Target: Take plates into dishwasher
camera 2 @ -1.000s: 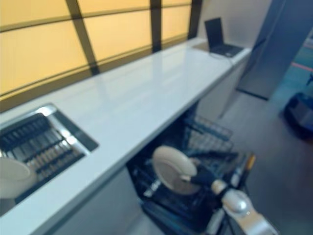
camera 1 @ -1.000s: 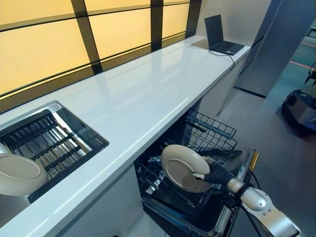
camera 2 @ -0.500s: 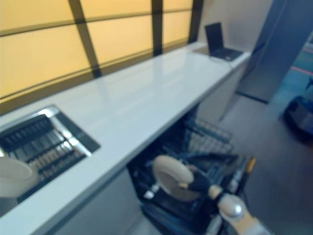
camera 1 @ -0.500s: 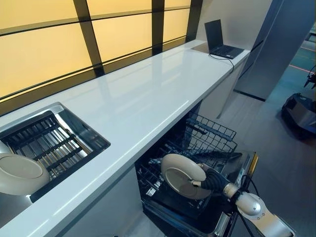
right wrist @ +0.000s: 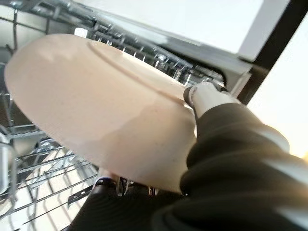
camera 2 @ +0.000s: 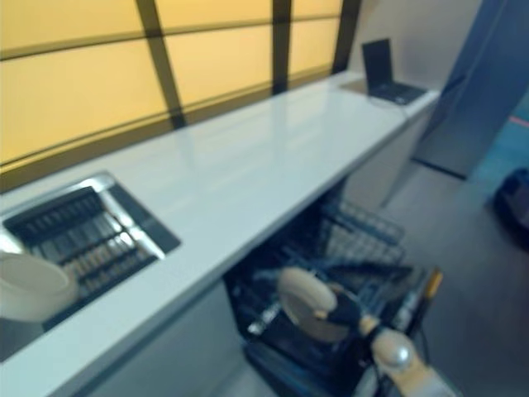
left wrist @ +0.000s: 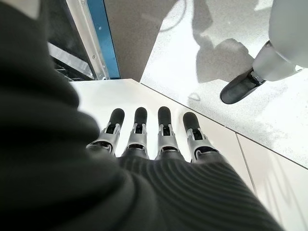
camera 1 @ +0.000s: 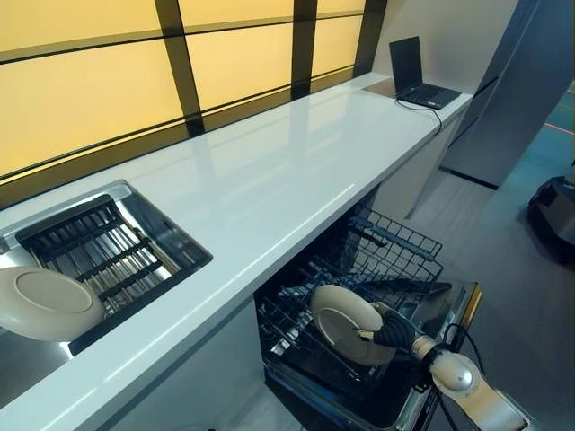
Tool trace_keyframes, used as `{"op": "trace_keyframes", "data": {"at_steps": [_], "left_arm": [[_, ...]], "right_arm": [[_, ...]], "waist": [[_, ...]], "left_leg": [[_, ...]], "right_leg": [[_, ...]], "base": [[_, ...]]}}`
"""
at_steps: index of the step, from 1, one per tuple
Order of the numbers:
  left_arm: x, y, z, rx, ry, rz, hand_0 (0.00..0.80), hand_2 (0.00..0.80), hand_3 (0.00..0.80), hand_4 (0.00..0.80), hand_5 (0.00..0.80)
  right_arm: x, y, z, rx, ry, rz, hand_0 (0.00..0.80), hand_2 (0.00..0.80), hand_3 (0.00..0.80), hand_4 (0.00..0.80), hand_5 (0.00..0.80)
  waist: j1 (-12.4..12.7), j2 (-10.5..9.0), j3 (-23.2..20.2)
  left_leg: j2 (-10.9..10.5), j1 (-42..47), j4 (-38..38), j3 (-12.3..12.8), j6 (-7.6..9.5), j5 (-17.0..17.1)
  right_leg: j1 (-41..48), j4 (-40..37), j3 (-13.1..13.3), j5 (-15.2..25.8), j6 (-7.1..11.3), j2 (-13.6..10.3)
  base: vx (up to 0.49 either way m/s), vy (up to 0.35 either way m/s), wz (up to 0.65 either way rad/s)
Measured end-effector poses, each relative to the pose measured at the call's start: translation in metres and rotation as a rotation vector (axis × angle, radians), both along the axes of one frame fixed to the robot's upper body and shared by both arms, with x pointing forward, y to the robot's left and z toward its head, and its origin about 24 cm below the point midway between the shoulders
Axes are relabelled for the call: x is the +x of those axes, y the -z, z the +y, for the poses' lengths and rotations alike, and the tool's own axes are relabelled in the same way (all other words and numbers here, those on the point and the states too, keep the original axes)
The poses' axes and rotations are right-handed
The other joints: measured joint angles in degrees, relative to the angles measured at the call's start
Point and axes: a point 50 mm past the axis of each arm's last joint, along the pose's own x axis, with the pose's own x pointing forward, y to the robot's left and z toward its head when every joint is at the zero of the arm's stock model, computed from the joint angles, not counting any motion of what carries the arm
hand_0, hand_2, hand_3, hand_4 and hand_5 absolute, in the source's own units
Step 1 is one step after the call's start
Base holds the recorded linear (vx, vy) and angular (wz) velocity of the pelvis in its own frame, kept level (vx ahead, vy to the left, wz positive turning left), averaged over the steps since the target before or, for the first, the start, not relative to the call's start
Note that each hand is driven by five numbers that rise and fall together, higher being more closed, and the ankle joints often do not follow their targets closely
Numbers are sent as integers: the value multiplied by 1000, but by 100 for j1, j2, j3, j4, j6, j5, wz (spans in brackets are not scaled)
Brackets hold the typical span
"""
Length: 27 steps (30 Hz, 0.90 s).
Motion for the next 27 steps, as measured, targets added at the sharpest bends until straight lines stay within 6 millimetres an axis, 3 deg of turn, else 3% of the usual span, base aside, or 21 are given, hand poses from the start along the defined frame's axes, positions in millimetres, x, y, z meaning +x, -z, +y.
{"op": "trace_keyframes", "data": {"at_steps": [9, 22, 27], "left_arm": [[4, -1, 0, 12, 16, 4, 0, 0, 0, 0, 0], [8, -3, -3, 10, 33, 5, 0, 0, 0, 0, 0], [20, -8, -5, 13, 48, -18, 0, 0, 0, 0, 0]], "right_arm": [[8, 12, -9, -37, 75, 34, 800, 800, 800, 800, 800], [25, 17, 9, -71, 78, 26, 800, 800, 800, 800, 800], [31, 25, 6, -109, 111, 59, 800, 800, 800, 800, 800]], "waist": [[146, -1, 0], [194, 0, 5], [301, 21, 26]], "left_leg": [[-4, -32, 0, -45, -1, 9], [-16, -211, -6, -165, 0, 52], [-19, -230, -9, -195, 0, 52]], "right_leg": [[2, 0, -46, 0, 0, 1], [-96, 0, -151, 0, -1, 1], [-98, -2, -170, -2, 0, 2]], "base": [[-2, -3, 2], [-3, -1, 3], [-3, 1, 1]]}}
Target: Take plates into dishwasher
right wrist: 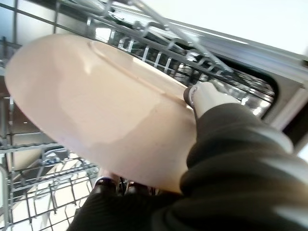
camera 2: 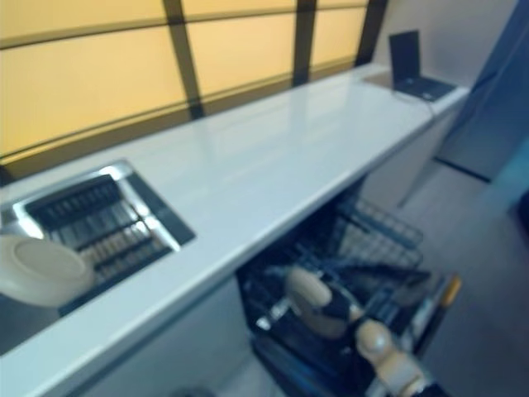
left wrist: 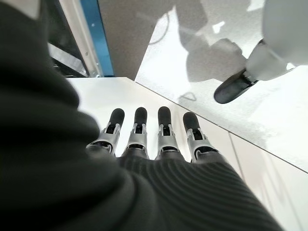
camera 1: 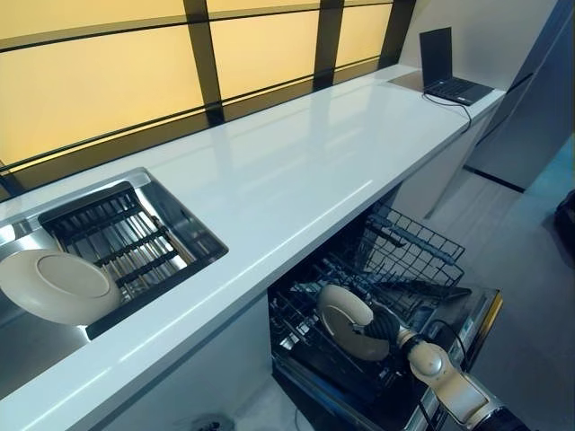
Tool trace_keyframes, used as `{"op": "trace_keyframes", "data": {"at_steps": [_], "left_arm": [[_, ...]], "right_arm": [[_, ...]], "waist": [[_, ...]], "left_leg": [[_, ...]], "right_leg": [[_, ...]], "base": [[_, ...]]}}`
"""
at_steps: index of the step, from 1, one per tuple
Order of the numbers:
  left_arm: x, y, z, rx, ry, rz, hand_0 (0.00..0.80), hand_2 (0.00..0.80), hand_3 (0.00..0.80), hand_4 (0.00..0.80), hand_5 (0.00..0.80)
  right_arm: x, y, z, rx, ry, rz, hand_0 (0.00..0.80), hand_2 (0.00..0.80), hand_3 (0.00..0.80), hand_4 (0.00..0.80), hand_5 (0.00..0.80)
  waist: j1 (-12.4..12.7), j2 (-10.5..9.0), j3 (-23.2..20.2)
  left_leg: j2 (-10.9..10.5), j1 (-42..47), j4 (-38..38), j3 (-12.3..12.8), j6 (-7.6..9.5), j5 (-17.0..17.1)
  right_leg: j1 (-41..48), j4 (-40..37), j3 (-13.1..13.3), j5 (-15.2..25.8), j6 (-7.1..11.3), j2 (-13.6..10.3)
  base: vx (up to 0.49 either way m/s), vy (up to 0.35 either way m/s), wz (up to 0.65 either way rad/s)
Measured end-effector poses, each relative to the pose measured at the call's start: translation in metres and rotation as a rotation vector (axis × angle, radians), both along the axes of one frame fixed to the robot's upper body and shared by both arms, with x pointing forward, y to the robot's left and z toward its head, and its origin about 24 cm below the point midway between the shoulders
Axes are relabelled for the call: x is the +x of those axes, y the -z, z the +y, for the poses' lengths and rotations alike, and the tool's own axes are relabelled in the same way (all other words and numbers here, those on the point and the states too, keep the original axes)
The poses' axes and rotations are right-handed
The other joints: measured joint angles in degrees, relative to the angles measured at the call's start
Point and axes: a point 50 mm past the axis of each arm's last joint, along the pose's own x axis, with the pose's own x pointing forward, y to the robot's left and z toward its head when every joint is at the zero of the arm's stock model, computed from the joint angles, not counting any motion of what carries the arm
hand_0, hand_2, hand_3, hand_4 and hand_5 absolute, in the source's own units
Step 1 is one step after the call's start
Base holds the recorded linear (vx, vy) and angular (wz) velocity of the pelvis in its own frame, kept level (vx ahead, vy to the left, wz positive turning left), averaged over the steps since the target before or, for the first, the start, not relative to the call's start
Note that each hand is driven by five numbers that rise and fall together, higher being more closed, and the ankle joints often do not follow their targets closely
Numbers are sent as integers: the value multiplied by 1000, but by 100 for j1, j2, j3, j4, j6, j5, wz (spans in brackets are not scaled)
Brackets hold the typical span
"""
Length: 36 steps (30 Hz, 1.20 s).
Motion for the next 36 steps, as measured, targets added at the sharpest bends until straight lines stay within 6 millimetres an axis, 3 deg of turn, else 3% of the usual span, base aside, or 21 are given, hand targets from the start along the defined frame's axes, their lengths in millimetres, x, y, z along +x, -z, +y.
{"op": "trace_keyframes", "data": {"at_steps": [12, 25, 36], "left_arm": [[17, -8, -4, 3, 23, -42, 0, 0, 0, 0, 0], [35, -19, -10, 11, 74, -96, 0, 0, 0, 0, 0], [53, -31, -17, 9, 113, -152, 0, 0, 0, 0, 0]], "right_arm": [[22, -7, 16, -1, 25, -33, 800, 800, 800, 800, 800], [49, -43, 31, -142, -15, -173, 800, 800, 800, 800, 800], [64, -58, 33, -228, -19, -214, 800, 800, 800, 800, 800]], "waist": [[31, 109, 249], [164, 183, 495], [174, 277, 641]], "left_leg": [[-16, -189, 0, -153, 9, 29], [-31, -447, 12, -261, 23, 68], [-60, -595, 11, -409, 39, 115]], "right_leg": [[-98, 2, -113, 1, -2, 1], [-285, 6, -166, 4, -2, 0], [-336, 11, -290, 5, -1, -11]], "base": [[-11, 0, 4], [-21, 1, 3], [-22, 11, 6]]}}
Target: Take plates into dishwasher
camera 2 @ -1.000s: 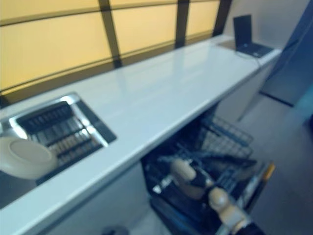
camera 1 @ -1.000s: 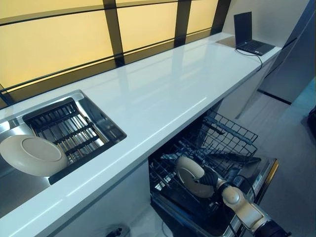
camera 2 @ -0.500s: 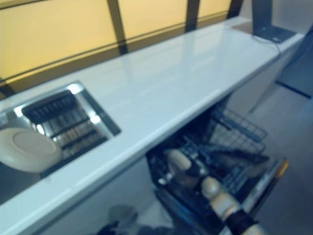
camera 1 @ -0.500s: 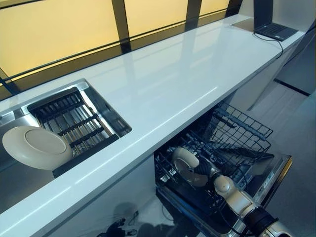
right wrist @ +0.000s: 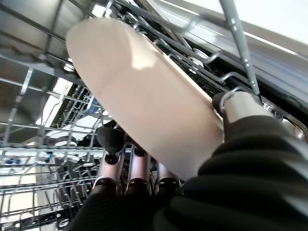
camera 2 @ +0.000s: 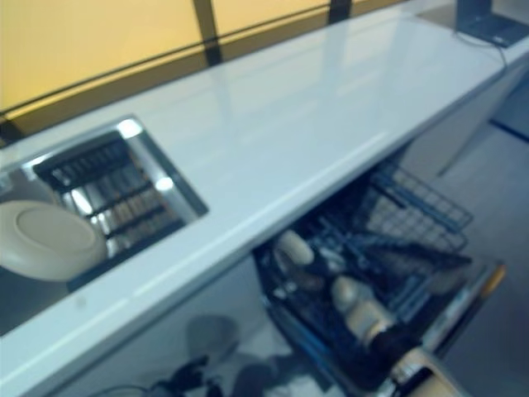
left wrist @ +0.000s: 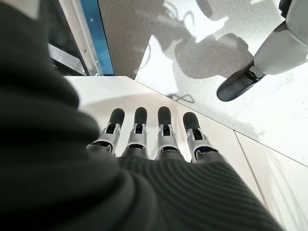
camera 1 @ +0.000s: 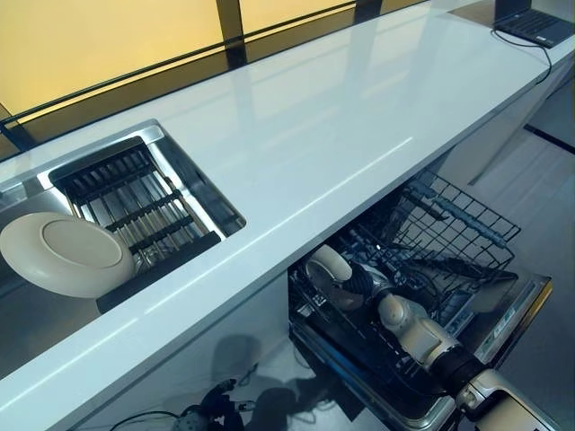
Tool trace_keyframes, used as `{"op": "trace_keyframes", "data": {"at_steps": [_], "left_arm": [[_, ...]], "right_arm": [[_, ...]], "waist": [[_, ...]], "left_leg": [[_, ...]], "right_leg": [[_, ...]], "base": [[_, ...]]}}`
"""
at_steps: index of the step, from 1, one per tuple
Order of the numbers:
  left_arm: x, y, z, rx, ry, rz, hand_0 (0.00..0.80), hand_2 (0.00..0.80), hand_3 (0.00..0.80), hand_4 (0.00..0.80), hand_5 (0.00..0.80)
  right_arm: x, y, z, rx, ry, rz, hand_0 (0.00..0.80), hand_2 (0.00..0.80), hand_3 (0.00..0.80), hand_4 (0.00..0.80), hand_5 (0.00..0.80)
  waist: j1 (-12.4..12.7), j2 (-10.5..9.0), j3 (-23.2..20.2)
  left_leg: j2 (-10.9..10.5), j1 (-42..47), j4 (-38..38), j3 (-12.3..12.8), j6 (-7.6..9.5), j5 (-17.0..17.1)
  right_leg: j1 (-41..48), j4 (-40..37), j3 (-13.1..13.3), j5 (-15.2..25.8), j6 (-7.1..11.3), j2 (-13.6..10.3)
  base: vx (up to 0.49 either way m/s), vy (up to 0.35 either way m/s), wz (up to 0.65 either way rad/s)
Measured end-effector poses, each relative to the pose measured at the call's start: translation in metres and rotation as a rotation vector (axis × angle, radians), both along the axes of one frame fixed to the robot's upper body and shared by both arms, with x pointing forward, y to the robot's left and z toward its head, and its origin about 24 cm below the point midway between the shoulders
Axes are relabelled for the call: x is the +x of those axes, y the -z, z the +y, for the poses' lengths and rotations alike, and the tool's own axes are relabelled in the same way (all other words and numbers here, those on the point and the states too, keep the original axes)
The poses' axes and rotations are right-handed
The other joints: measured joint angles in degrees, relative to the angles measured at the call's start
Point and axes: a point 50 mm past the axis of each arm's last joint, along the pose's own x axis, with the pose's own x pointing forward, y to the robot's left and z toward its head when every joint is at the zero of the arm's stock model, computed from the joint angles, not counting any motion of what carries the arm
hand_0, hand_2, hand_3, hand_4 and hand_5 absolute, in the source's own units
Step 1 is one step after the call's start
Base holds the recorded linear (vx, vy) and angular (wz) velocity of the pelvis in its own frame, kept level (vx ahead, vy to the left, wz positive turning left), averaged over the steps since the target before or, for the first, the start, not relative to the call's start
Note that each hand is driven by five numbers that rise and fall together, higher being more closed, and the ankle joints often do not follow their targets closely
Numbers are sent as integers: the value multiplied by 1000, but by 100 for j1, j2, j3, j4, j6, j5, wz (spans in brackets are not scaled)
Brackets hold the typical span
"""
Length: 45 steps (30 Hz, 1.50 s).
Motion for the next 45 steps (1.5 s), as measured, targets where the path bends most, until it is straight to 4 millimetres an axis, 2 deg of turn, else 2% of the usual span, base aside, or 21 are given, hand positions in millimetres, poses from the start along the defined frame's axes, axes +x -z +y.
{"op": "trace_keyframes", "data": {"at_steps": [15, 27, 33, 45], "left_arm": [[8, -6, -1, 0, 7, -23, 0, 0, 0, 0, 0], [9, -6, -4, 7, 27, -24, 0, 0, 0, 0, 0], [9, -6, -4, 6, 27, -25, 0, 0, 0, 0, 0], [10, -7, -4, 6, 28, -29, 0, 0, 0, 0, 0]], "right_arm": [[3, 0, 2, -44, -14, -1, 800, 800, 800, 800, 800], [4, 14, -3, -58, 22, 52, 800, 800, 800, 800, 800], [2, 33, -5, -59, 60, 106, 800, 800, 800, 800, 800], [2, 36, -8, -61, 84, 102, 800, 800, 800, 800, 800]], "waist": [[-1, 22, 12], [-3, 22, 11], [-14, 21, 11], [-11, 22, 8]], "left_leg": [[-33, -73, 4, -65, 27, 23], [-45, -83, 4, -168, 44, 89], [-46, -83, 4, -171, 48, 94], [-59, -78, 22, -241, 68, 110]], "right_leg": [[-29, 14, -46, 4, 8, -23], [-3, 58, -46, 5, 14, -22], [-1, 60, -46, 6, 14, -22], [57, 59, -45, 5, 14, -22]], "base": [[-1, 0, 1], [0, -5, 3], [0, 0, 0], [1, 2, 2]]}}
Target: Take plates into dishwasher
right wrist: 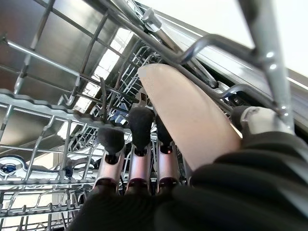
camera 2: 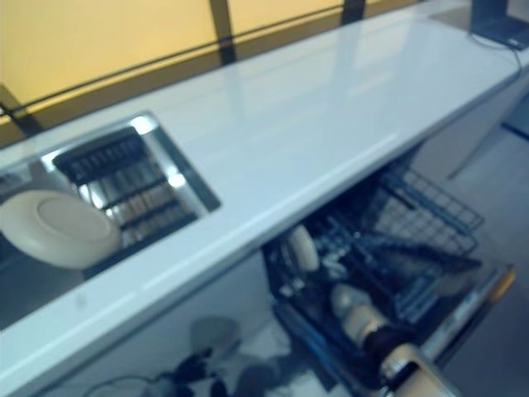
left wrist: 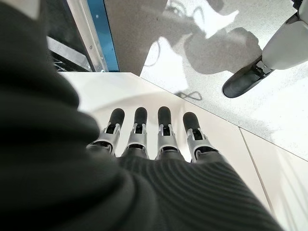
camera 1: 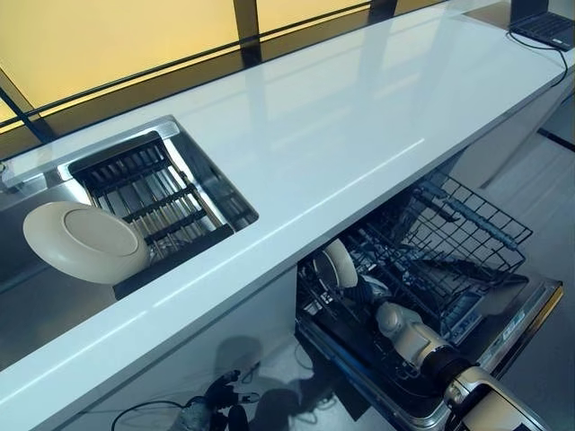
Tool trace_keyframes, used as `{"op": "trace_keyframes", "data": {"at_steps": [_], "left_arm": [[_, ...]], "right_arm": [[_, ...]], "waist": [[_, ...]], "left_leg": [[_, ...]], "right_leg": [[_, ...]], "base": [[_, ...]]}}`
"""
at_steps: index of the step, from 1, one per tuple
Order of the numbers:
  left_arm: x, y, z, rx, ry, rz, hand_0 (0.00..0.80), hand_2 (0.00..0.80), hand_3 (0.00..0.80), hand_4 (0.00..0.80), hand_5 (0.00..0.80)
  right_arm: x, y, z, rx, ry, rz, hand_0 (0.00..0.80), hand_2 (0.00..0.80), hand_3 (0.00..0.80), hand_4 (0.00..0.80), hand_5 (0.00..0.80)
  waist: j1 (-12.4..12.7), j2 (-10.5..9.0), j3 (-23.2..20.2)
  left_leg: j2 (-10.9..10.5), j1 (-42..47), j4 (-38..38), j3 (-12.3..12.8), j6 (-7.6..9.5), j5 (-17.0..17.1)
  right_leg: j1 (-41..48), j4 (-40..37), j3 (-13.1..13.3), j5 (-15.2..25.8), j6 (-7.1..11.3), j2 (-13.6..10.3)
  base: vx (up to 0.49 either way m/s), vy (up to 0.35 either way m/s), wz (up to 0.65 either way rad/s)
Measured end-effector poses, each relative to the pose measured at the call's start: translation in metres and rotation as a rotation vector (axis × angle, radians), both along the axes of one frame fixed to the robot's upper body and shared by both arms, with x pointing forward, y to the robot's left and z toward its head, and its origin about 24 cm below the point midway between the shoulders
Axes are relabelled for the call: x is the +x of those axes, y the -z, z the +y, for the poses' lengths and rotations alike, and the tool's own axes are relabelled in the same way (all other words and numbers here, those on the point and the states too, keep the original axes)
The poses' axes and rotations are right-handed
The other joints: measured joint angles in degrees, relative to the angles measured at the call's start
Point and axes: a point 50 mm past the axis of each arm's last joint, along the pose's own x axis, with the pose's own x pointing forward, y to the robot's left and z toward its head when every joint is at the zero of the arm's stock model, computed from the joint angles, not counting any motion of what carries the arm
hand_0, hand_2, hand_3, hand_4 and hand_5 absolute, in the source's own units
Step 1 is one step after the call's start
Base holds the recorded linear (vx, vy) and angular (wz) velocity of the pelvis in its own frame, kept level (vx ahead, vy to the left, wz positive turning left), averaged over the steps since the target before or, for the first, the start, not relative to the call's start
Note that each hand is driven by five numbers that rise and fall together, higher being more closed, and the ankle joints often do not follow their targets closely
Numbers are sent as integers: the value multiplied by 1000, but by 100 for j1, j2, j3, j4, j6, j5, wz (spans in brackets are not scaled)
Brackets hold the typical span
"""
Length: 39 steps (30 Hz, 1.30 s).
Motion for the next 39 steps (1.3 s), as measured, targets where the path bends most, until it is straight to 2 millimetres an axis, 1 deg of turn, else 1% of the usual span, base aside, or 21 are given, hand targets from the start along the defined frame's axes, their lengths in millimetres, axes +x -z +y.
{"op": "trace_keyframes", "data": {"at_steps": [17, 18, 19, 20, 21, 22, 24, 25, 35, 39], "left_arm": [[-1, 1, 1, 3, -2, 5, 0, 0, 0, 0, 0], [-1, 1, 1, 3, -2, 5, 0, 0, 0, 0, 0], [-1, 1, 1, 2, -2, 5, 0, 0, 0, 0, 0], [-1, 1, 1, 2, -2, 5, 0, 0, 0, 0, 0], [-1, 1, 1, 2, -2, 5, 0, 0, 0, 0, 0], [-1, 1, 0, 2, -2, 5, 0, 0, 0, 0, 0], [-1, 1, 0, 2, -2, 5, 0, 0, 0, 0, 0], [-1, 1, 1, 2, -3, 5, 0, 0, 0, 0, 0], [-2, 1, 1, 5, -7, 4, 0, 0, 0, 0, 0], [-2, 2, 2, 7, -10, 8, 0, 0, 0, 0, 0]], "right_arm": [[-1, 4, -3, -4, 18, -2, 800, 800, 800, 800, 800], [-1, 4, -3, -4, 20, -3, 728, 728, 728, 728, 728], [-2, 5, -3, -4, 22, -2, 530, 530, 530, 530, 530], [-3, 7, -4, -6, 27, 5, 408, 408, 408, 408, 408], [-3, 8, -7, -12, 43, 14, 376, 376, 376, 376, 376], [-3, 11, -10, -20, 63, 27, 320, 320, 320, 320, 320], [-3, 12, -13, -27, 80, 32, 60, 60, 60, 60, 60], [-3, 12, -13, -28, 87, 33, 0, 0, 0, 0, 0], [-3, 12, -17, -31, 119, 32, 0, 0, 0, 0, 0], [-4, 14, -19, -34, 132, 32, 0, 0, 0, 0, 0]], "waist": [[-5, -3, -23], [-4, -4, -26], [-4, -7, -34], [-4, -14, -44], [-4, -20, -48], [-4, -26, -52], [-9, -30, -54], [-9, -30, -54], [1, -72, -77], [-7, -139, -113]], "left_leg": [[-7, 9, 11, -44, 13, 16], [-6, 9, 11, -45, 13, 16], [-7, 10, 11, -45, 13, 16], [-7, 10, 12, -45, 14, 17], [-7, 10, 12, -45, 14, 17], [-6, 10, 12, -45, 15, 18], [-6, 11, 12, -45, 15, 18], [-6, 11, 12, -45, 15, 18], [-6, 12, 7, -42, 15, 18], [-5, 41, 3, -21, 15, 18]], "right_leg": [[40, 4, 3, 1, 1, 0], [40, 6, 4, 1, 1, 0], [40, 8, 4, 1, 2, 0], [40, 8, 4, 1, 2, 0], [40, 9, 4, 2, 2, 0], [40, 11, 4, 2, 2, 0], [39, 12, 3, 2, 3, 0], [39, 12, 4, 2, 3, 0], [39, 10, 3, 3, 4, 0], [52, 10, 9, 3, 4, 0]], "base": [[0, 0, 0], [0, 0, 0], [0, 0, 0], [0, 0, 0], [0, 0, 0], [0, 0, 0], [0, 0, 0], [0, 0, 0], [0, 0, 0], [0, 0, 0]]}}
